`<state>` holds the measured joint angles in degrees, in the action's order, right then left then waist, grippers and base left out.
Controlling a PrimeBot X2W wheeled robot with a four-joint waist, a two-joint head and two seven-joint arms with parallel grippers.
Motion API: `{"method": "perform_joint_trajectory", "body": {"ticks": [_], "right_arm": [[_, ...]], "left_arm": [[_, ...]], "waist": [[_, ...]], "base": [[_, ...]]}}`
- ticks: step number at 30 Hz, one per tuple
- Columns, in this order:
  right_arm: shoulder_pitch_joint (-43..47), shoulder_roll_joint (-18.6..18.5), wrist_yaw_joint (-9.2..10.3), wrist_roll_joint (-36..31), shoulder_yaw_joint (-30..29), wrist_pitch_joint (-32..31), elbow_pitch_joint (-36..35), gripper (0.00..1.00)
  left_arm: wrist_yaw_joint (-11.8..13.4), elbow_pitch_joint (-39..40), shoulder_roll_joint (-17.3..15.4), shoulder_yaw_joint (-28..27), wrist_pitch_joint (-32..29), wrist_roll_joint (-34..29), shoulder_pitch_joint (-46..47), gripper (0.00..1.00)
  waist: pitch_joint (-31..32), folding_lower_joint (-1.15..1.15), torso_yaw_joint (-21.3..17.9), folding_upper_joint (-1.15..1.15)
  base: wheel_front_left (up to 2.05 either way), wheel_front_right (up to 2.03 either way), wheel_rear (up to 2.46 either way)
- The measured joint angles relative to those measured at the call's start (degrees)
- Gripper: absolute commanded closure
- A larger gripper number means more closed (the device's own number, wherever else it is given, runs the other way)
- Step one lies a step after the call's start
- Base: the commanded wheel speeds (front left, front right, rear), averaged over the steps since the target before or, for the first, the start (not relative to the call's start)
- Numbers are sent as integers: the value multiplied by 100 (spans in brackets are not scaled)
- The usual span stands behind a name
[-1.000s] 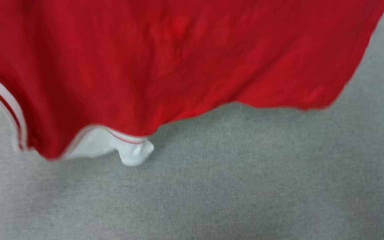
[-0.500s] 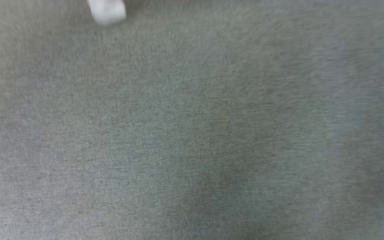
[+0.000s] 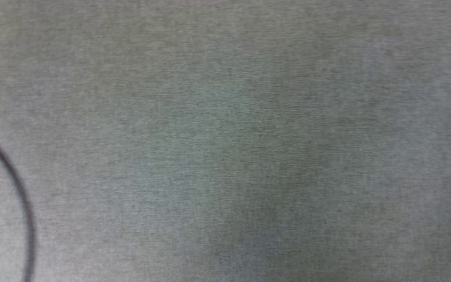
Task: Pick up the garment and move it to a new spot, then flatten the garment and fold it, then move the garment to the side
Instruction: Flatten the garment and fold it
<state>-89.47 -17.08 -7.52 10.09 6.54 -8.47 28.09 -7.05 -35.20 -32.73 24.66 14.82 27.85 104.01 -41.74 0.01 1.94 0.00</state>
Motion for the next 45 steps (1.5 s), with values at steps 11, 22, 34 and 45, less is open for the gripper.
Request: {"method": "perform_joint_trajectory", "body": {"ticks": [11, 22, 34, 45], "right_arm": [[2087, 26, 1, 260, 791, 924, 845, 100], [4261, -422, 0, 1384, 1346, 1091, 837, 100], [6502, -983, 0, 2351, 1450, 736, 176, 100], [8176, -1100, 0, 2806, 876, 166, -922, 100]], "left_arm": [[-20, 976, 670, -521, 9, -46, -3807, 100], [-35, 1718, 616, -511, 9, -80, -7179, 100], [349, 3153, 33, -51, -501, -76, -9949, 100], [824, 4529, -342, 132, -1125, 223, -11705, 100]], "waist": [[596, -1, 146, 0], [1853, -1, 153, 0], [3202, -3, 122, 0], [3780, -3, -89, 0]], "base": [[0, 0, 0], [0, 0, 0], [0, 0, 0], [0, 0, 0]]}}
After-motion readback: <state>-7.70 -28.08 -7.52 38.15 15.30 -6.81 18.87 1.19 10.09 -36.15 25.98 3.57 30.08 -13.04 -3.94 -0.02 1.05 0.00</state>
